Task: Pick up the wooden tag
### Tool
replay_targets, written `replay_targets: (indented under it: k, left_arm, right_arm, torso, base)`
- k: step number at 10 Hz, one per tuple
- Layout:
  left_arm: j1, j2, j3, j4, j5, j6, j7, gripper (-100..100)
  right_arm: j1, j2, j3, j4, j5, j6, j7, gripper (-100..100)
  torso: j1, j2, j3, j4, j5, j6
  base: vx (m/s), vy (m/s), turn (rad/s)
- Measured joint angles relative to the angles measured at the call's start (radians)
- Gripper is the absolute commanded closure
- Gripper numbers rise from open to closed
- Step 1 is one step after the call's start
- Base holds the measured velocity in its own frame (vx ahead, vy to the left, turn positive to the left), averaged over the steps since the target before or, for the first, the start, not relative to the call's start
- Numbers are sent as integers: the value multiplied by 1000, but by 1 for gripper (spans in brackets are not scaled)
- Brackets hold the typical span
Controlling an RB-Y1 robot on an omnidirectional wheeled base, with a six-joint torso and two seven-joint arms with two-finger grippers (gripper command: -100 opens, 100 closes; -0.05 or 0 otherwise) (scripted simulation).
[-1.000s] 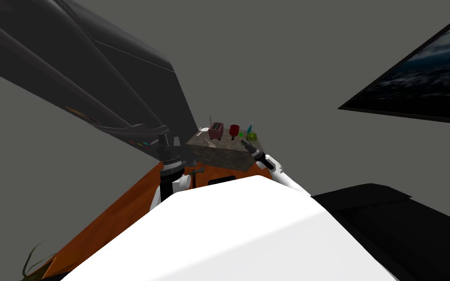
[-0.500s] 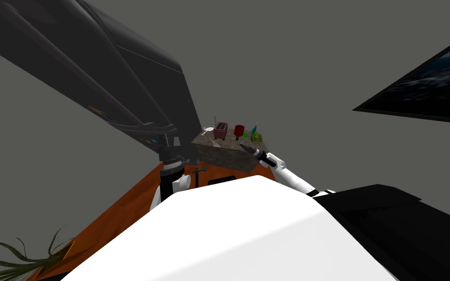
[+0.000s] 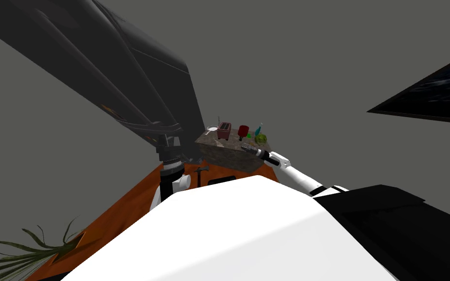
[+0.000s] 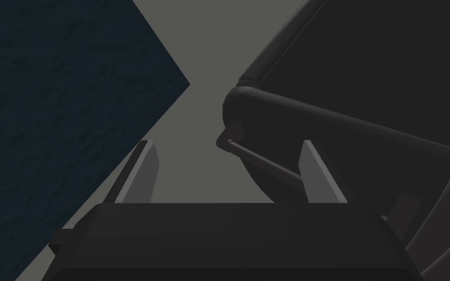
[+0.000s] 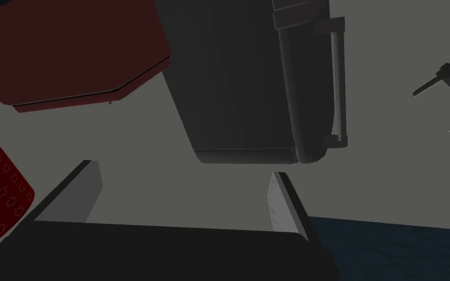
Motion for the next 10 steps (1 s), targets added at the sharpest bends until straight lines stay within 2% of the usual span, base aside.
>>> replay_targets:
  k: [1,2,3,4,6,7,10]
  left_arm:
    - [0,0,0,0,0,0,0,0]
    - [0,0,0,0,0,0,0,0]
    - [0,0,0,0,0,0,0,0]
    - [0,0,0,0,0,0,0,0]
    - [0,0,0,0,0,0,0,0]
    - [0,0,0,0,0,0,0,0]
    - [0,0,0,0,0,0,0,0]
  right_arm:
    - [-10,-33,6,27,19,1,10,-100]
    - [-18,-47,10,63,29,-4,19,-100]
    - [-8,-79,14,64,50,14,31,-100]
    - [-22,-88,23,99,63,15,42,-100]
    - [-21,-119,35,144,98,23,75,-100]
    - [-27,-127,36,163,100,21,76,-100]
    - [-41,-187,57,226,150,42,103,-100]
  torso:
    - [1,-1,0,0,0,-1]
    - [0,0,0,0,0,0]
    - [1,0,0,0,0,0]
    - [0,0,0,0,0,0]
    - [0,0,0,0,0,0]
    - [-2,0,0,0,0,0]
    - [0,-1,-1,0,0,0]
  base:
    - [22,54,50]
    - [21,67,86]
    - [21,56,42]
    - [27,65,90]
    - [23,32,16]
    - [32,29,64]
    - [32,50,59]
